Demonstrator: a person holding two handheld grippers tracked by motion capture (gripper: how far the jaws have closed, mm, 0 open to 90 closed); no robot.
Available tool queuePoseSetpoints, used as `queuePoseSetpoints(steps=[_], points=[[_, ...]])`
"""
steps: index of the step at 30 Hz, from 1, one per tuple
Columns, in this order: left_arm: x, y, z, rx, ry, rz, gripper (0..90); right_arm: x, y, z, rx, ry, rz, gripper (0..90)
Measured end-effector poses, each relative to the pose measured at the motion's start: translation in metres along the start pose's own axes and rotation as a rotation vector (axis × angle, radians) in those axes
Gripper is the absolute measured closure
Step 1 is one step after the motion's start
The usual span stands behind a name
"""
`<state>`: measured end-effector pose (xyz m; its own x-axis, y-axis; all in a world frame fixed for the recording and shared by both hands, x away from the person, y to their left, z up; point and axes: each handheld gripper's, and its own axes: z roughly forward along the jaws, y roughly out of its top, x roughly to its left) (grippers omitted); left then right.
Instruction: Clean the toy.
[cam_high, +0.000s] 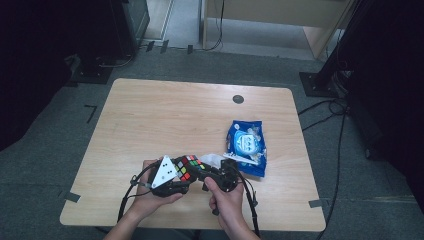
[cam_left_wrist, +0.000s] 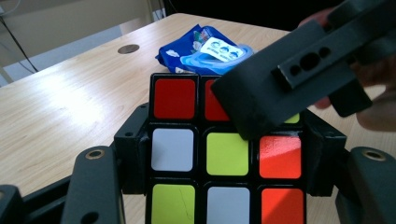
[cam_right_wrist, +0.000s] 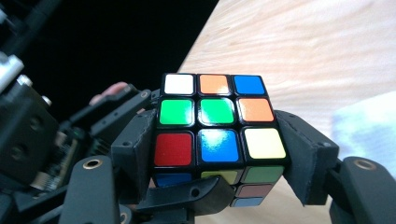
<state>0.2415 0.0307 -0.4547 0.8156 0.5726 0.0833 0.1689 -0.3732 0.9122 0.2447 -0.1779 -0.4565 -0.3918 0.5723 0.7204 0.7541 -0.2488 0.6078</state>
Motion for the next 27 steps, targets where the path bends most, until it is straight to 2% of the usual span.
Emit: queuePoseSetpoints(steps=[1,2,3,4,5,7,8,9,10,14,20,23,24,27], points=[[0.000,0.000,0.000,0.000,0.000,0.000,33.9,0.000,0.000,0.000,0.000,0.000,0.000,35.0],[0.000,0.000,0.000,0.003,0.001,0.000,33.9,0.003,0.000,0.000,-0.005,-0.020,-0.042,35.1],[0.000,0.001,0.000,0.008,0.003,-0.001,33.9,0.006,0.000,0.000,-0.011,-0.045,-0.091,35.1],[0.000,0.001,0.001,0.011,0.005,0.000,33.8,0.015,-0.001,-0.001,-0.022,-0.108,-0.201,35.1],[-0.001,0.002,0.001,0.011,0.007,0.000,33.8,0.015,-0.001,-0.001,-0.022,-0.108,-0.201,35.1],[-0.001,0.002,0.001,0.013,0.009,0.002,33.7,0.024,-0.002,-0.002,-0.038,-0.169,-0.323,35.1],[-0.001,0.003,0.001,0.027,0.011,0.006,33.3,0.033,-0.004,-0.002,-0.053,-0.223,-0.424,35.1],[-0.001,0.003,0.001,0.027,0.011,0.006,33.1,0.033,-0.004,-0.002,-0.053,-0.223,-0.424,35.1],[-0.001,0.003,0.002,0.038,0.011,0.005,32.8,0.038,-0.006,-0.002,-0.064,-0.242,-0.468,35.1],[-0.002,0.001,0.006,0.072,0.015,0.005,32.6,0.041,-0.006,-0.003,-0.067,-0.244,-0.481,35.1],[-0.002,0.000,0.008,0.085,0.015,0.007,32.6,0.043,-0.005,-0.005,-0.075,-0.240,-0.474,35.1],[-0.003,0.000,0.007,0.071,0.017,0.011,33.3,0.043,-0.004,-0.005,-0.075,-0.236,-0.475,35.1],[-0.001,0.000,0.007,0.070,0.007,-0.004,33.3,0.041,-0.004,-0.004,-0.061,-0.229,-0.464,35.0],[-0.001,-0.002,0.007,0.067,0.007,-0.004,33.3,0.040,-0.004,-0.004,-0.059,-0.223,-0.451,35.0]])
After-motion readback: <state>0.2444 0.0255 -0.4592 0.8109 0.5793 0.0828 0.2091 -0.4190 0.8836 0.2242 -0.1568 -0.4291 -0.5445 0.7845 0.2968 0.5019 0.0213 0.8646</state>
